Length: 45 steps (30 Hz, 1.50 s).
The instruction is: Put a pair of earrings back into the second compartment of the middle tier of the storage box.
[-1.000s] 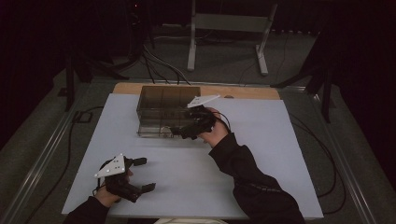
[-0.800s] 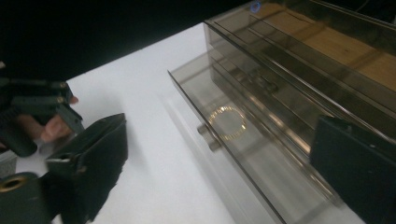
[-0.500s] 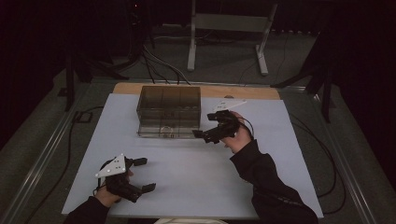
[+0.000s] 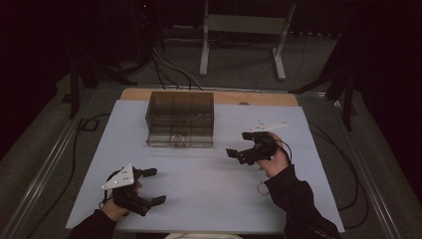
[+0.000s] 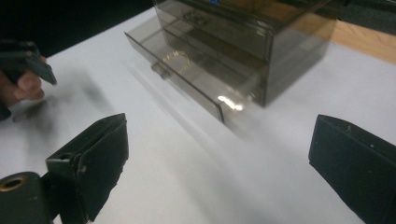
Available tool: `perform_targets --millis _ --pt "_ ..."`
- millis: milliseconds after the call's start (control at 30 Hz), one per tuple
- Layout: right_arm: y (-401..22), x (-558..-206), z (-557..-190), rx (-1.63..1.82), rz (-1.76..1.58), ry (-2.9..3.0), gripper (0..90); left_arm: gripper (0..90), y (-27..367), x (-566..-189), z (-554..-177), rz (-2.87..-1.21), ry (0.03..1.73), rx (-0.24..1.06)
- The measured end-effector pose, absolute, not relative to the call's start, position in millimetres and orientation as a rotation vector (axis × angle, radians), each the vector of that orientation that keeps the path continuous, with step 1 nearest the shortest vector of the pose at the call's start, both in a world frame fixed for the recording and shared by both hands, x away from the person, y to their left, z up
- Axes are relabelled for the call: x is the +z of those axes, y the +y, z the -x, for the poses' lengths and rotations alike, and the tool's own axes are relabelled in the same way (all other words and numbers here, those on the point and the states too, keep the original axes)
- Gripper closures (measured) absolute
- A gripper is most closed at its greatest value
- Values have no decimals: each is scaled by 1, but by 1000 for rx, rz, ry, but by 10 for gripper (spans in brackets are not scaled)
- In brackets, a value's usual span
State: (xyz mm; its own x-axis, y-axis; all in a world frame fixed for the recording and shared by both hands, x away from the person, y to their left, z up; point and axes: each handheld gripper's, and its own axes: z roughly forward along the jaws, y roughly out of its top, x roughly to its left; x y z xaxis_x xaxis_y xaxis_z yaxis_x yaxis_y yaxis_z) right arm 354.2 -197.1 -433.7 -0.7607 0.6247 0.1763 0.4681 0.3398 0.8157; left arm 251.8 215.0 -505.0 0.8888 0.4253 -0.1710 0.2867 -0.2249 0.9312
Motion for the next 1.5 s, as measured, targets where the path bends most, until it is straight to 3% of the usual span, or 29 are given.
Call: perform_targets --millis 1100,1233,1333,1400,1433,1500 --pt "-287 -491 -280 1240 -1272 2362 115 6 214 -506 -252 -1828 538 137" --pt "-289 -500 -271 1170 -1326 2369 174 5 214 -506 -252 -1830 539 134" --pt "-287 -506 -264 1074 -1347 2356 319 6 214 -505 -252 -1825 537 136" --pt "-286 -507 -261 1040 -1330 2361 463 6 214 -506 -252 -1830 536 135" --pt "-286 -507 -260 1034 -1334 2358 473 6 214 -506 -252 -1831 539 135" --pt "-286 -509 -260 1004 -1345 2358 576 6 214 -506 -252 -1828 537 135"
